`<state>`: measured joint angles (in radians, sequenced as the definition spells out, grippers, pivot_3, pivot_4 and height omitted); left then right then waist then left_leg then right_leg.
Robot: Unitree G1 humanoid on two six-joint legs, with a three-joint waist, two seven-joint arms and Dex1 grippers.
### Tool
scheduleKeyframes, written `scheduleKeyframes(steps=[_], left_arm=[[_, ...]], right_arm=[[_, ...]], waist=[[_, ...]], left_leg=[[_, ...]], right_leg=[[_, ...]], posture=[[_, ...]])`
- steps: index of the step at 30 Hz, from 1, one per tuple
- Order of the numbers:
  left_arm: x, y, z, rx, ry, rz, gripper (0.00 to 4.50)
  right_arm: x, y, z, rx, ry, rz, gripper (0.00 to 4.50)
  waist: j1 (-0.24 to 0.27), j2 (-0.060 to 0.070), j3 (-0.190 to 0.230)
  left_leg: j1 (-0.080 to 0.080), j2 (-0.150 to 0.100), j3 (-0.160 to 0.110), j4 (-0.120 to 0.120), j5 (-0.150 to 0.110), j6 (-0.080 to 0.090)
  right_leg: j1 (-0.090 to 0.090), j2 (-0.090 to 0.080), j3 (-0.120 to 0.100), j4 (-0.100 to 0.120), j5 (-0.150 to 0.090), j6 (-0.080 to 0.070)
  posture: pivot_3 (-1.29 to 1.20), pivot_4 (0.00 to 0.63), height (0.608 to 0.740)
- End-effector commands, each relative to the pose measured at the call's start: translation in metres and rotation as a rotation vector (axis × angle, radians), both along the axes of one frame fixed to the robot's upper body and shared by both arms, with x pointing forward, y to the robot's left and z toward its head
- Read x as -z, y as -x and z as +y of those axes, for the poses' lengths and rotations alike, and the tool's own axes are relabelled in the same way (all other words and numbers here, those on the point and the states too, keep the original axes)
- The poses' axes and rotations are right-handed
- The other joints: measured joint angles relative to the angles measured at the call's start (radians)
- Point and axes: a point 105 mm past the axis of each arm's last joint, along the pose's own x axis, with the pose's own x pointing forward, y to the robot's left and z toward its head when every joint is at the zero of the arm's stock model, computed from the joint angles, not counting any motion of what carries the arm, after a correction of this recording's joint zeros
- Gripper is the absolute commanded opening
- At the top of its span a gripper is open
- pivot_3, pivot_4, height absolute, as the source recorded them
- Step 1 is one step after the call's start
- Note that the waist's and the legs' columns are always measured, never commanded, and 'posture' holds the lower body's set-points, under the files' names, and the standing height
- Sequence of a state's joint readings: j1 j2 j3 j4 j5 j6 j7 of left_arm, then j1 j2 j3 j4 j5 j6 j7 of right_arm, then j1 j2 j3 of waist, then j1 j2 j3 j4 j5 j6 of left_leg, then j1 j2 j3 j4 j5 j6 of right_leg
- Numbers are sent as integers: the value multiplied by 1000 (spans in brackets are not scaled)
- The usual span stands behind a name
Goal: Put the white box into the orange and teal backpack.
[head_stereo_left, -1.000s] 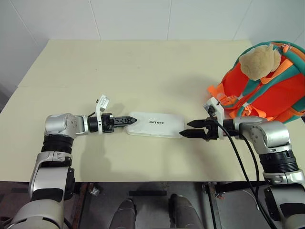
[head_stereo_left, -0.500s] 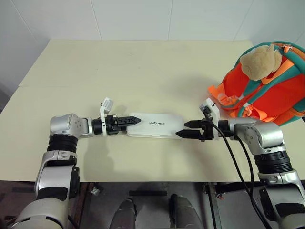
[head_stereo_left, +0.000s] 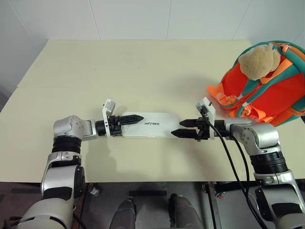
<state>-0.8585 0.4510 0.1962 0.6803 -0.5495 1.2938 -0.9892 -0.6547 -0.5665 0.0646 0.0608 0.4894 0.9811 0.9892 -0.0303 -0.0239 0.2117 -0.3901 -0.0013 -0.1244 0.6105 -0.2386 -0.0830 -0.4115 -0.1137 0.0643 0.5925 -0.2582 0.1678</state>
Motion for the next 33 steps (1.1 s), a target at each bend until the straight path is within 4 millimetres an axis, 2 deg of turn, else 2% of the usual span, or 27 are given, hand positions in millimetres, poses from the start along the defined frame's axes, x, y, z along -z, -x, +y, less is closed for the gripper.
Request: scheduleKeyframes(steps=[1, 8, 10, 13, 17, 20, 23, 27, 29, 32, 33], left_arm=[[-3, 1, -4, 16, 30, -4, 3873], [-9, 6, 6, 39, 14, -21, 1690], [-10, 6, 8, 41, 0, -29, 1285], [-17, 6, 13, 39, 5, -63, 1267], [-45, 2, 21, 13, 37, -166, 1267], [-71, 3, 27, 1, 59, -283, 1267], [-94, 15, 33, 18, 103, -418, 1267], [-105, 25, 40, -5, 110, -574, 1267], [-104, 26, 42, -24, 87, -624, 1267], [-102, 26, 48, -65, 60, -711, 1267], [-100, 25, 48, -68, 56, -710, 1267]], right_arm=[[-17, 4, 9, -53, -40, -70, 4500], [-15, 3, 6, -43, -37, -71, 4500], [-14, 2, 7, -42, -36, -73, 4500], [-13, 1, 7, -38, -34, -82, 4500], [-21, 0, -1, -12, -35, -132, 4500], [-42, -2, -18, 67, -68, -220, 4500], [-64, 7, -41, 160, -113, -312, 4500], [-82, 24, -67, 267, -123, -420, 4500], [-88, 32, -77, 311, -108, -470, 4500], [-105, 50, -118, 547, -83, -598, 4500], [-106, 60, -121, 557, -92, -588, 4500]], waist=[[0, 0, 0], [-2, 0, 0], [-2, 0, 0], [-2, 0, 0], [-2, 0, 0], [0, 0, 0], [3, 0, 0], [4, 0, 0], [3, 0, 0], [5, 0, 0], [6, 0, 0]], left_leg=[[0, 0, 0, 0, 0, 0], [0, 0, 0, 0, 0, 0], [0, 0, 0, 0, 0, 0], [0, 0, 0, 0, 0, 0], [0, 0, 0, 0, 0, 0], [-1, 0, 0, 0, 0, 0], [-2, 0, 0, -1, 0, 0], [-3, 0, 0, -1, -1, -1], [-3, 0, 0, -1, -2, -1], [-2, 0, 0, -1, -2, 0], [-2, 0, 0, 0, -2, 0]], right_leg=[[0, 0, 0, 0, 0, 0], [0, 0, 0, 0, 0, 0], [0, 0, 0, 0, 0, 0], [0, 0, 0, 0, 0, 0], [0, 0, 0, 0, 0, 0], [-1, 0, 0, 0, 0, 0], [-2, 0, 0, -1, 0, 0], [-2, -1, 0, -2, -1, 0], [-2, 0, 0, -3, -1, 0], [-2, 0, 0, -2, -1, 0], [-2, 0, 0, -2, -1, 0]], posture=[[0, 150, 740], [0, 150, 740], [0, 150, 740], [0, 150, 740], [0, 150, 740], [0, 150, 740], [0, 150, 740], [0, 150, 740], [0, 150, 740], [0, 150, 740], [0, 150, 740]])
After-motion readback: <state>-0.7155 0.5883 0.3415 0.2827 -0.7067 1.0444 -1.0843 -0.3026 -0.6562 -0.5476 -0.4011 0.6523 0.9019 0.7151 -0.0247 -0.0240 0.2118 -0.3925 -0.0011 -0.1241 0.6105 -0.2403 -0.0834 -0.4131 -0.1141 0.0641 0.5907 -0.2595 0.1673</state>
